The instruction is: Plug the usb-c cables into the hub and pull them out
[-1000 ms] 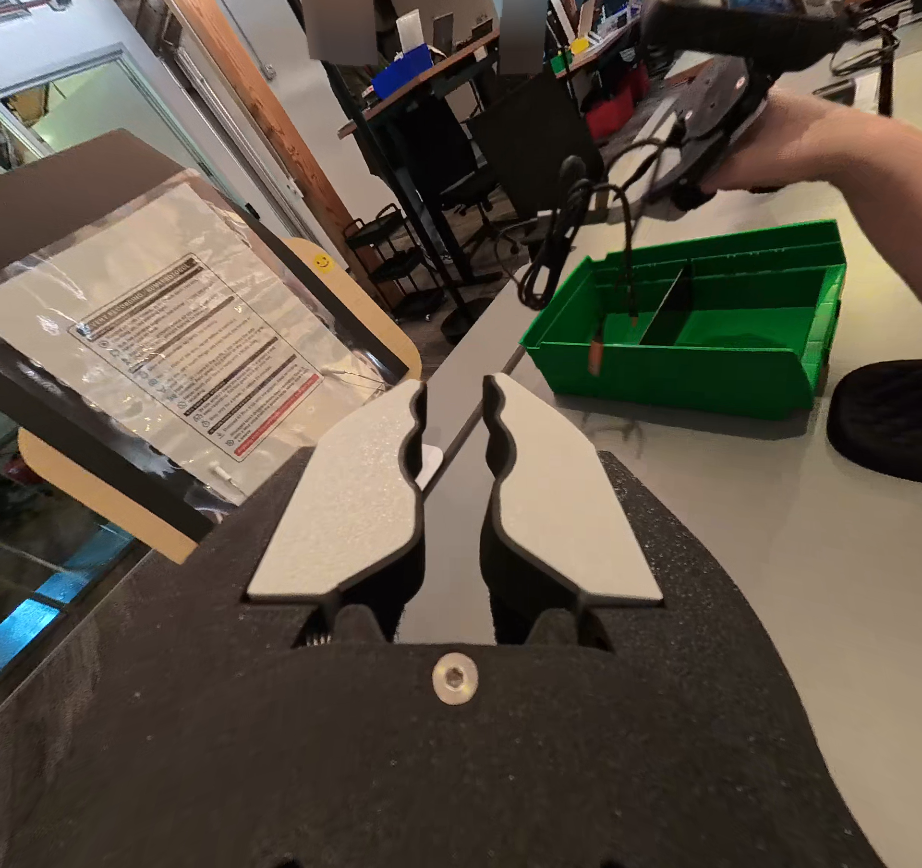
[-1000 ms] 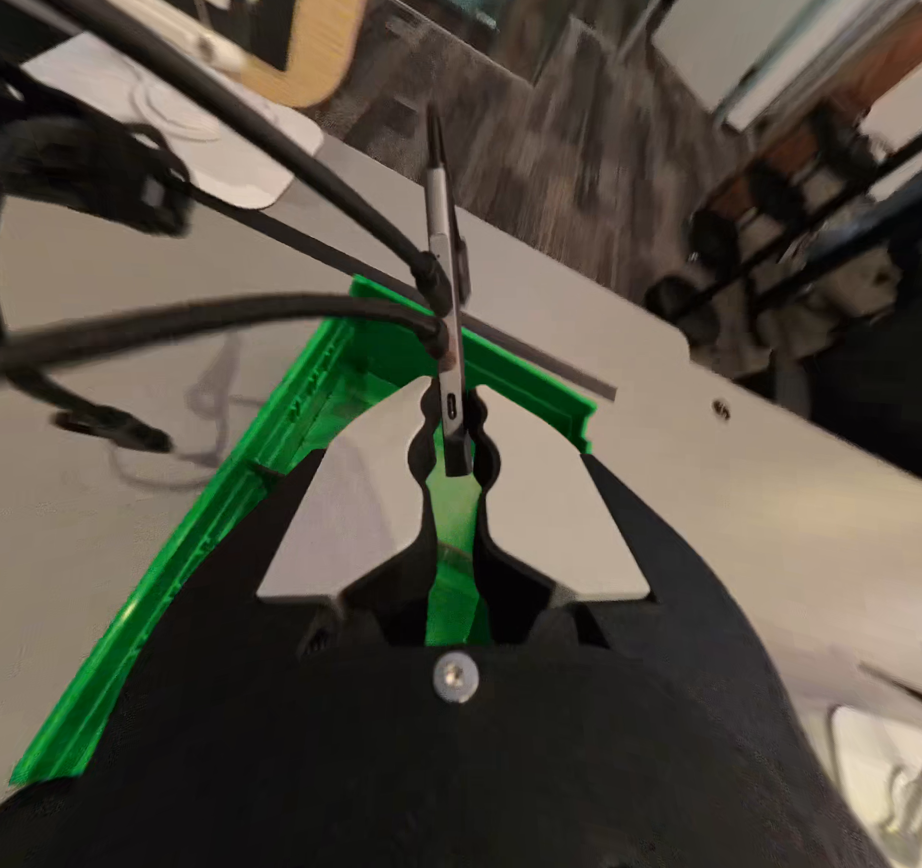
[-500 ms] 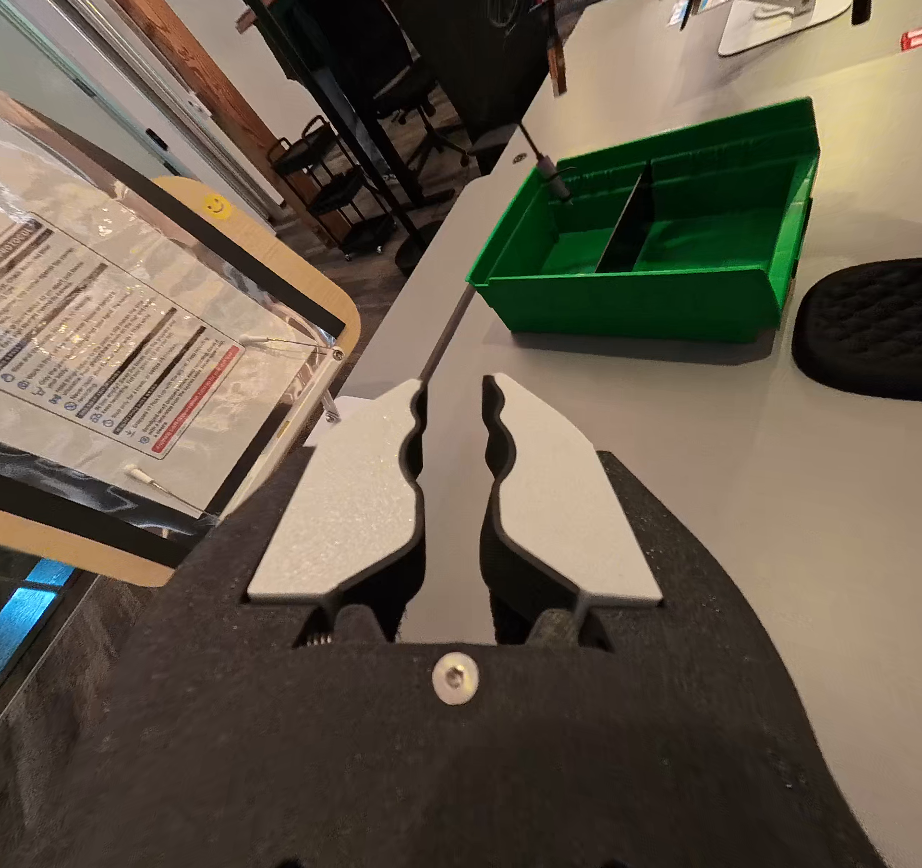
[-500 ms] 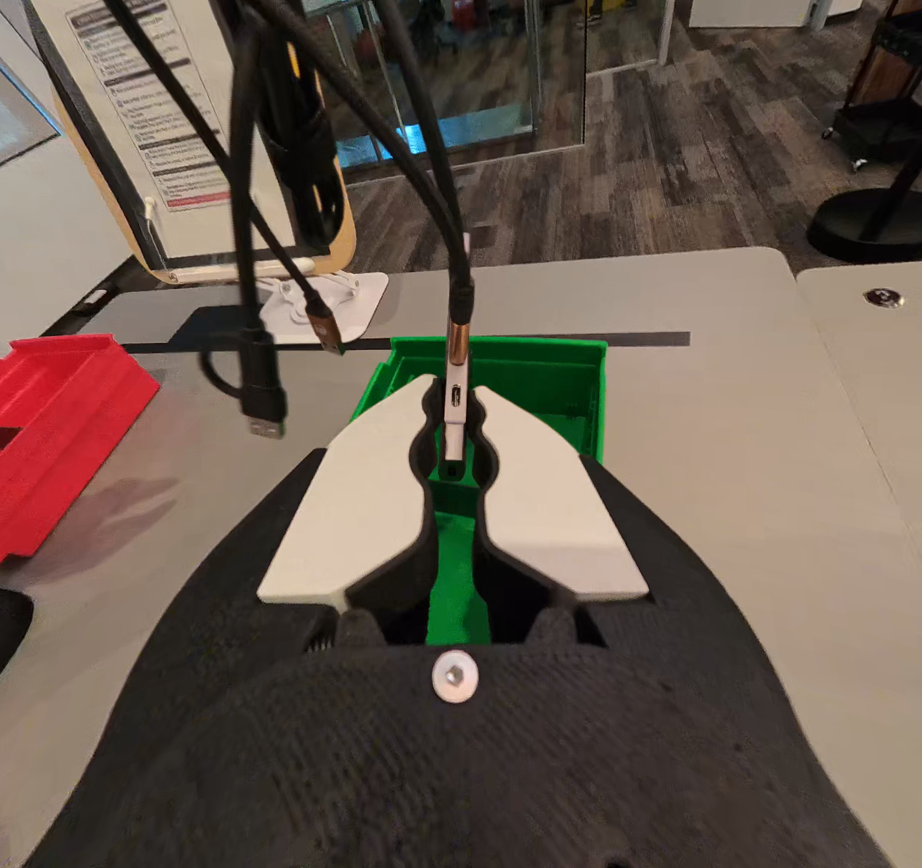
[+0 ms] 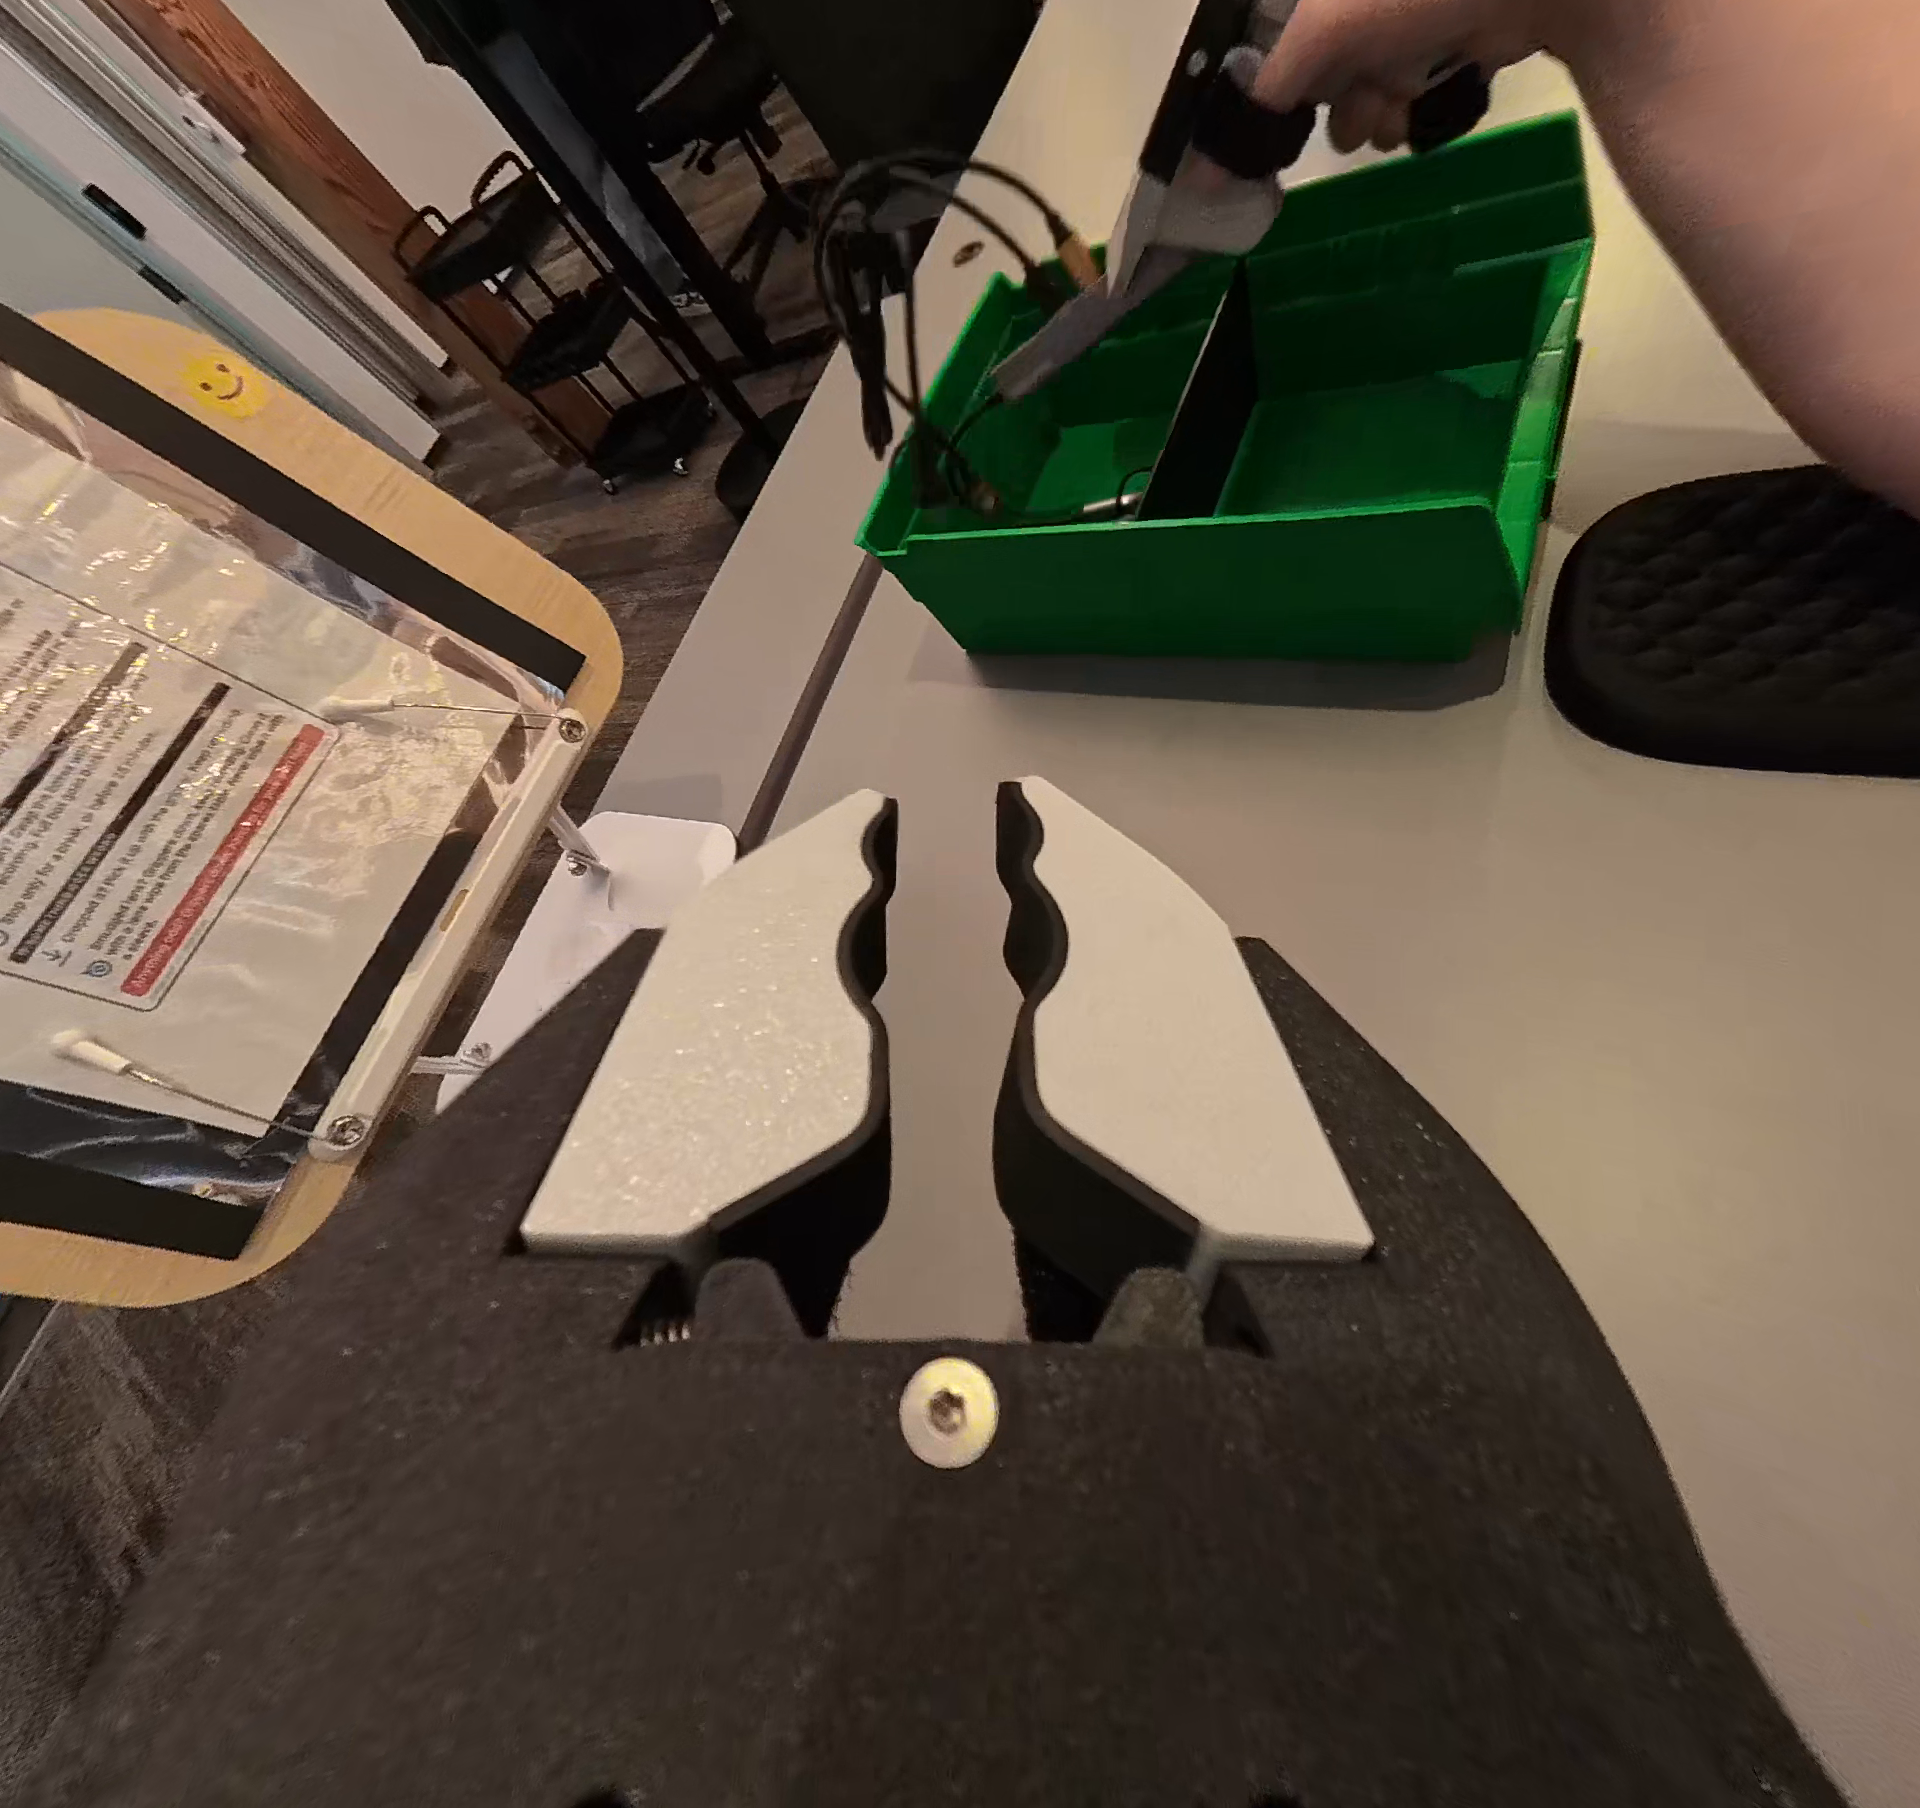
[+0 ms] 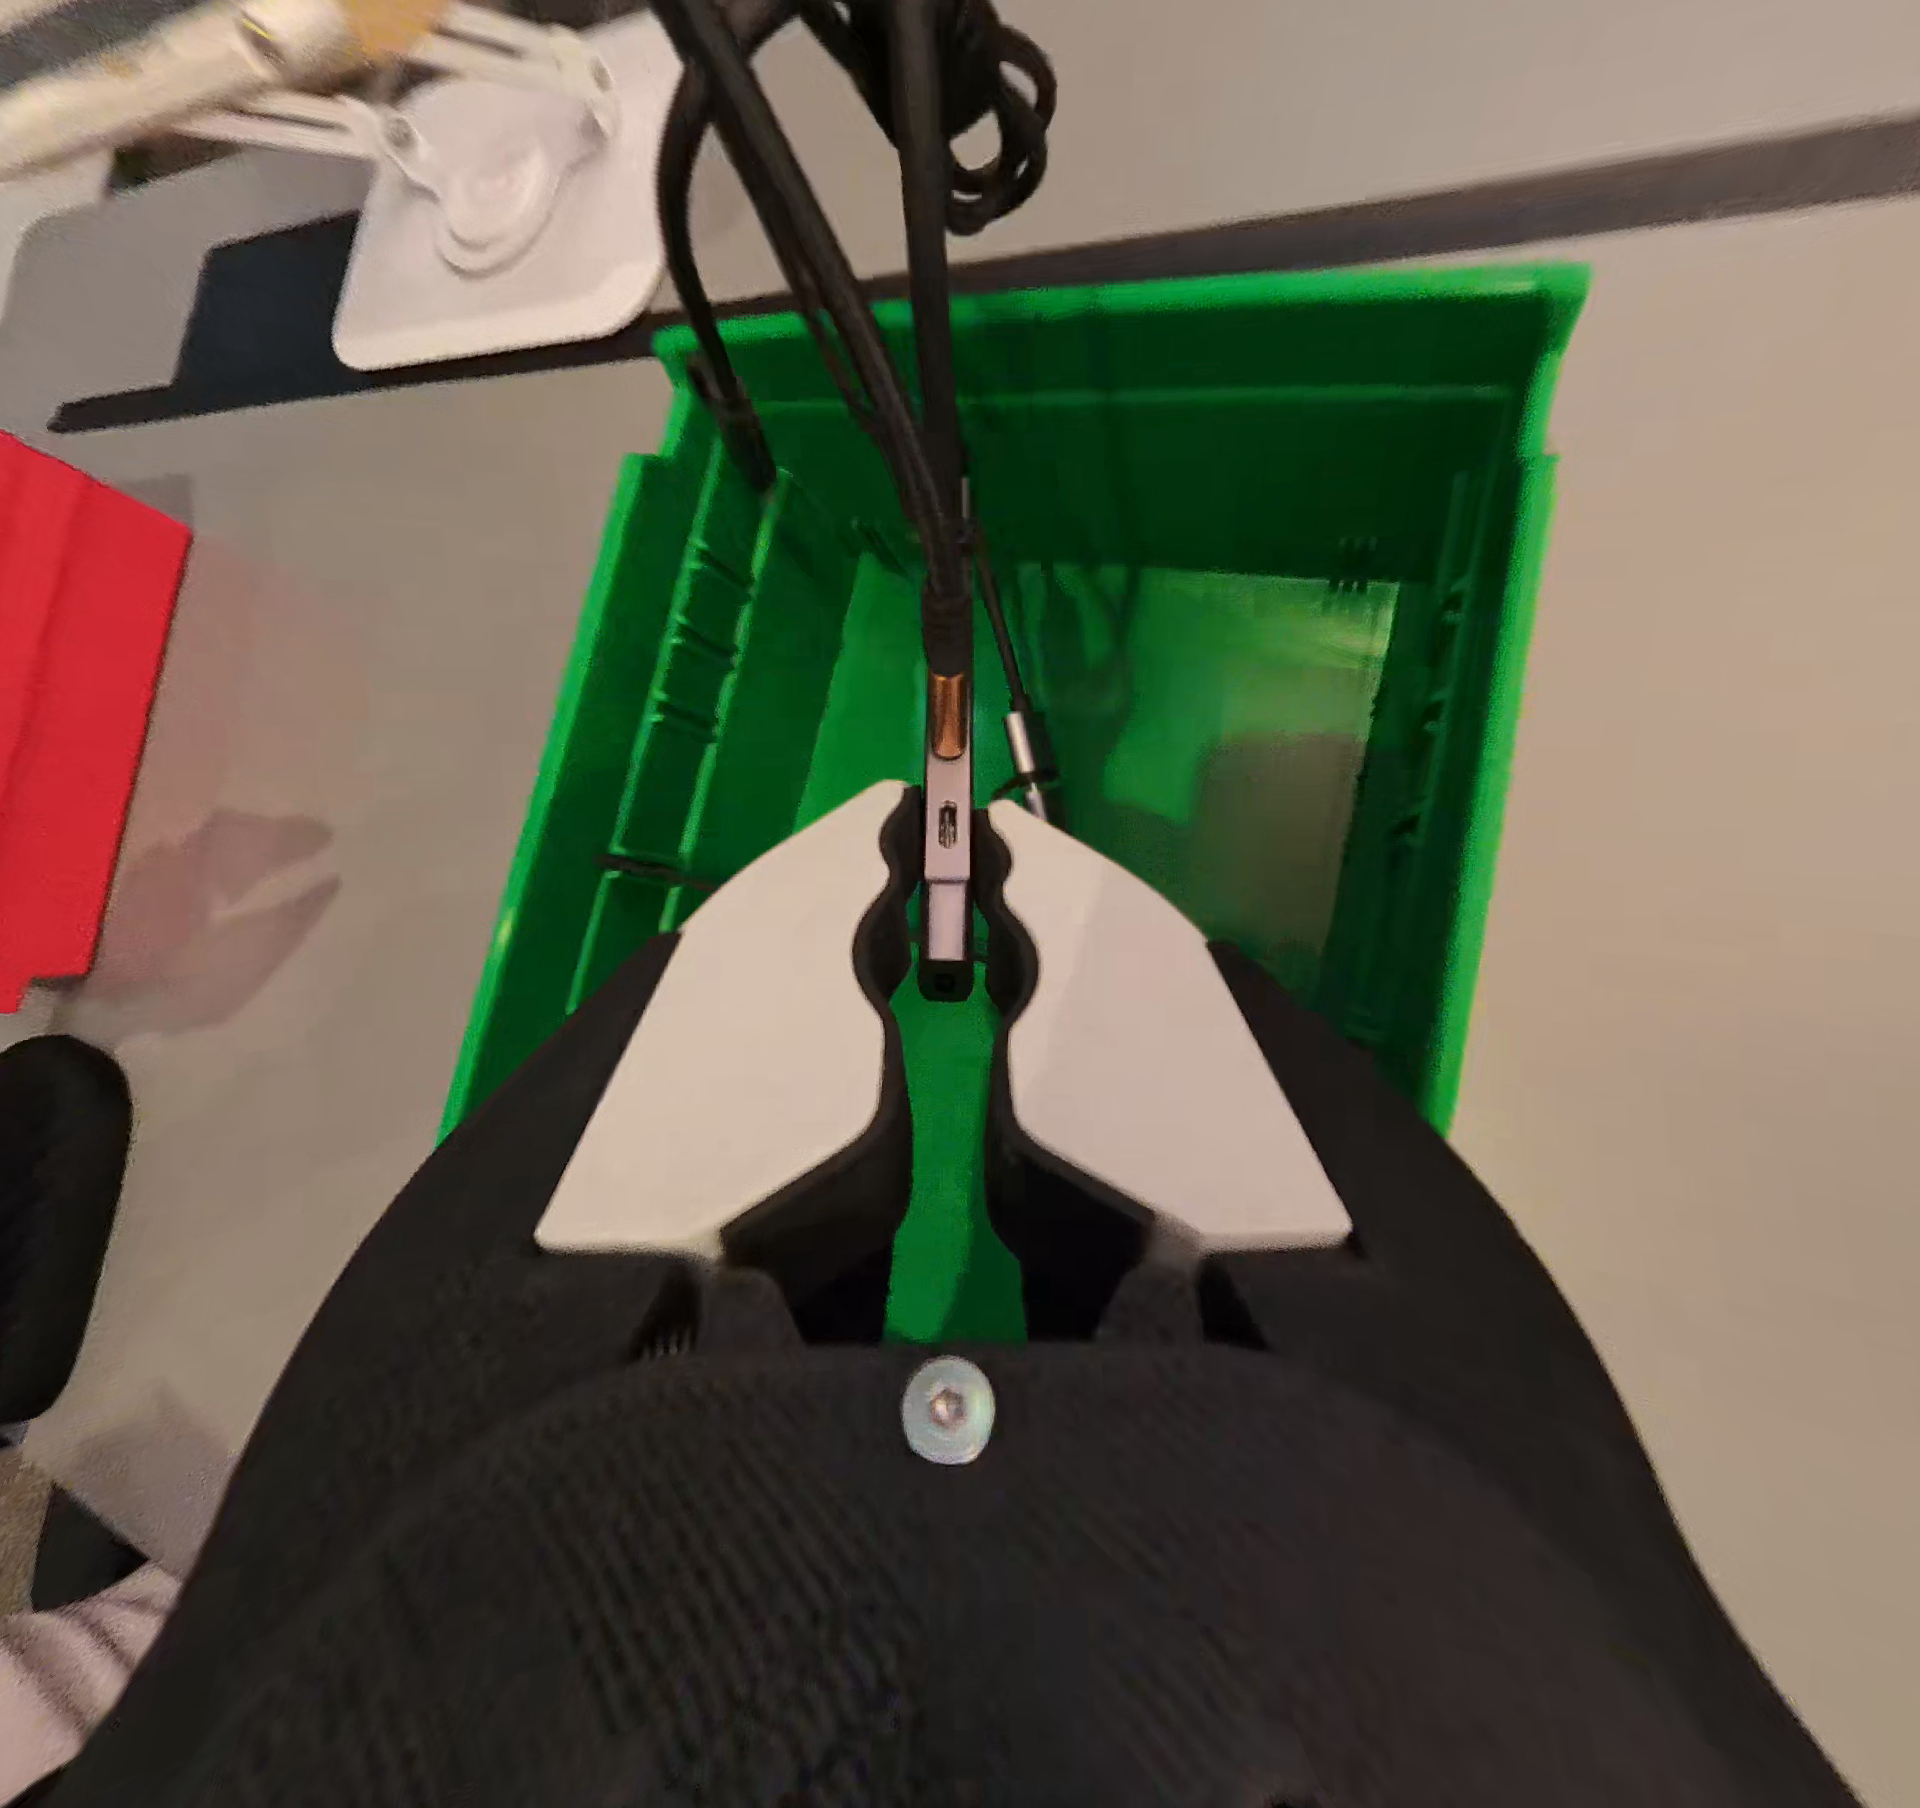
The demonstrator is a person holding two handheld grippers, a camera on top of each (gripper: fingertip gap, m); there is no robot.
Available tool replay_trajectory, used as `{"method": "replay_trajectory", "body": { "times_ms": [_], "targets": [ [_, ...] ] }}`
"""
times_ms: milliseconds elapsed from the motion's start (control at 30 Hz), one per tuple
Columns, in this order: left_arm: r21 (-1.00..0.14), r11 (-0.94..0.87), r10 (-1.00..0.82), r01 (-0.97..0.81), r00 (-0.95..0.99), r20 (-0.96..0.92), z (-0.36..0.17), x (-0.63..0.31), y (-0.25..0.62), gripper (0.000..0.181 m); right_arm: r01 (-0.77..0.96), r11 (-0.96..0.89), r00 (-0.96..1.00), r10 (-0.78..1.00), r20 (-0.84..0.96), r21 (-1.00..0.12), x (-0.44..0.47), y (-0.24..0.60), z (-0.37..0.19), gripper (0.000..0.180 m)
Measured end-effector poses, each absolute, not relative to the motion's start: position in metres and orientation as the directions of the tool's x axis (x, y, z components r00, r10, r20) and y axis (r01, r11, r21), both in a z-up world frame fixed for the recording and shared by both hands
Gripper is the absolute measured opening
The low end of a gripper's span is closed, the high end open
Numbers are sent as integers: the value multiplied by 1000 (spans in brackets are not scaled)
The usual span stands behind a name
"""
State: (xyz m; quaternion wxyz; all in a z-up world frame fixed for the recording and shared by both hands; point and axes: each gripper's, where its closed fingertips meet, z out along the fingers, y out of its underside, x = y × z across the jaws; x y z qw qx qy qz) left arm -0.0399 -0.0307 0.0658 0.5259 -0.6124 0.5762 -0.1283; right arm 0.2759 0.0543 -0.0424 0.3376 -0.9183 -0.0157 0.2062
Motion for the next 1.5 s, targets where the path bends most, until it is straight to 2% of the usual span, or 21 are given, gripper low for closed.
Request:
{"method": "replay_trajectory", "body": {
  "times_ms": [133, 267, 400, 567, 700, 767, 833, 867, 967, 1000, 1100, 1167, 1267, 1400, 1467, 1500],
  "targets": [
    [-781, 215, -850, -586, 282, -446, 59, -36, -32, 17, -63, -797, 954, 128, -270, -600, 286, 67, -67, 12],
    [-774, 212, -856, -597, 269, -442, 55, -33, -33, 17, -26, -737, 995, 48, -91, -675, 313, 77, -58, 22],
    [-772, 197, -857, -605, 276, -435, 54, -36, -31, 17, -22, -683, 993, 69, -95, -730, 316, 77, -45, 26],
    [-777, 188, -852, -601, 294, -433, 57, -42, -29, 17, 78, -604, 993, 117, 8, -793, 322, 82, -35, 27],
    [-772, 179, -846, -611, 306, -438, 58, -47, -26, 17, 168, -501, 974, 220, 63, -849, 302, 94, -13, 40],
    [-771, 174, -844, -613, 310, -437, 58, -50, -25, 17, 227, -472, 957, 271, 105, -852, 296, 112, 5, 40],
    [-781, 164, -848, -603, 319, -424, 60, -52, -23, 17, 204, -509, 961, 265, 73, -836, 302, 149, 17, 41],
    [-785, 157, -851, -599, 321, -416, 60, -52, -22, 17, 172, -612, 963, 270, 1, -772, 304, 164, 11, 43],
    [-777, 146, -844, -612, 333, -420, 60, -57, -18, 17, 129, -889, 932, 260, -253, -439, 289, 178, -19, 50],
    [-775, 144, -839, -615, 339, -425, 61, -60, -17, 17, 157, -921, 926, 263, -271, -357, 285, 179, -26, 53],
    [-783, 132, -842, -608, 349, -412, 61, -63, -15, 17, 249, -951, 954, 273, -121, -184, 302, 190, -53, 57],
    [-782, 119, -844, -611, 353, -405, 60, -66, -13, 17, 230, -971, 958, 238, -159, -69, 300, 188, -69, 58],
    [-789, 109, -849, -605, 356, -390, 59, -67, -10, 18, 241, -968, 970, 236, -64, 67, 317, 188, -87, 59],
    [-791, 103, -857, -602, 350, -378, 57, -66, -8, 18, 242, -948, 970, 229, -83, 208, 314, 182, -101, 55],
    [-789, 96, -860, -607, 349, -373, 54, -66, -7, 18, 231, -947, 971, 212, -108, 222, 307, 185, -104, 42],
    [-788, 93, -861, -608, 348, -370, 53, -66, -6, 18, 231, -943, 970, 204, -132, 239, 303, 184, -104, 29]
  ]
}}
